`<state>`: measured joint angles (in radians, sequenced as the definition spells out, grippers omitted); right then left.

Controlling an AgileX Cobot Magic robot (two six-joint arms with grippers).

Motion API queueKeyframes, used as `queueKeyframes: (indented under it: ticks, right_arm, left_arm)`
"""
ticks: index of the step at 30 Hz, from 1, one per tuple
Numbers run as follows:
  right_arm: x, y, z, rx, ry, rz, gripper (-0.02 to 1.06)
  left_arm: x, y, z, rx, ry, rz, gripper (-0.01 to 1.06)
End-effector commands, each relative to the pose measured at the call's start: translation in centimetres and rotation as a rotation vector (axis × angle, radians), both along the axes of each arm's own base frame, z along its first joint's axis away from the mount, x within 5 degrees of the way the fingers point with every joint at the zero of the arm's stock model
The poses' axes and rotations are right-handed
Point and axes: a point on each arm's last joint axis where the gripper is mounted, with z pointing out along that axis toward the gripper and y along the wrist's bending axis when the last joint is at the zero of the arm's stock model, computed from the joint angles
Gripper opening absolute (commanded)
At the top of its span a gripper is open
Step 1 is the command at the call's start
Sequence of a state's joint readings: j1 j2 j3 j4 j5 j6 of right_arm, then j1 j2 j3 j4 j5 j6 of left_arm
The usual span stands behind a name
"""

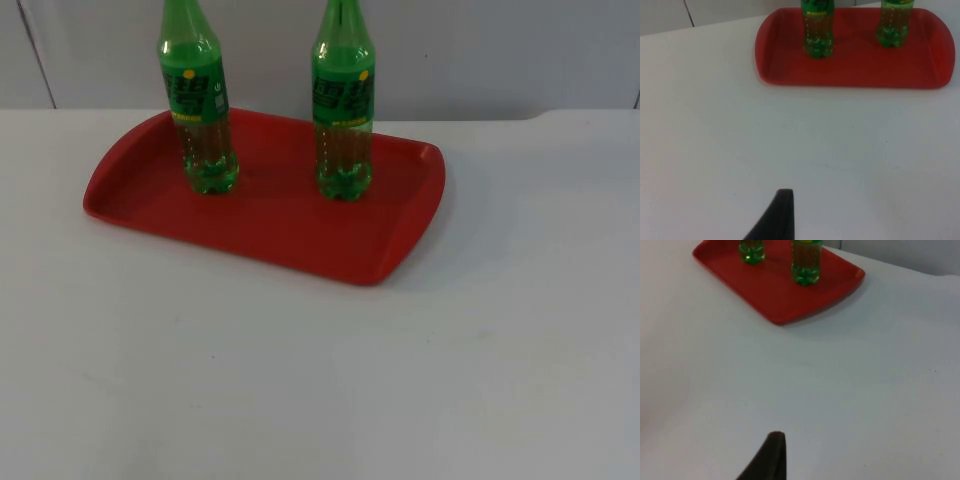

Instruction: Place the bottle upright on the tray.

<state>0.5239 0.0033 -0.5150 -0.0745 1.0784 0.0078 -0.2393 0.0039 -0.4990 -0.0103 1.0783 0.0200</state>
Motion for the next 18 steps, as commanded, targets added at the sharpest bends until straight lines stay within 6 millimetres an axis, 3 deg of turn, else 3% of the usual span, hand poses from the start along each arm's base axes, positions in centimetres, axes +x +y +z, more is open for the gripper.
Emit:
queueKeyframes:
  ticks: [1, 18]
  right_arm:
    - [-0.08, 0.01, -0.01, 0.004, -0.002, -0.034, 1.05]
    - [-0.35, 0.20, -0.01, 0.003, -0.003, -0.391, 1.05]
  left_arm:
    - [0.01, 0.02, -0.11, -0.004, -0.001, -0.003, 1.05]
    - [0.01, 0.02, -0.11, -0.004, -0.001, -0.003, 1.05]
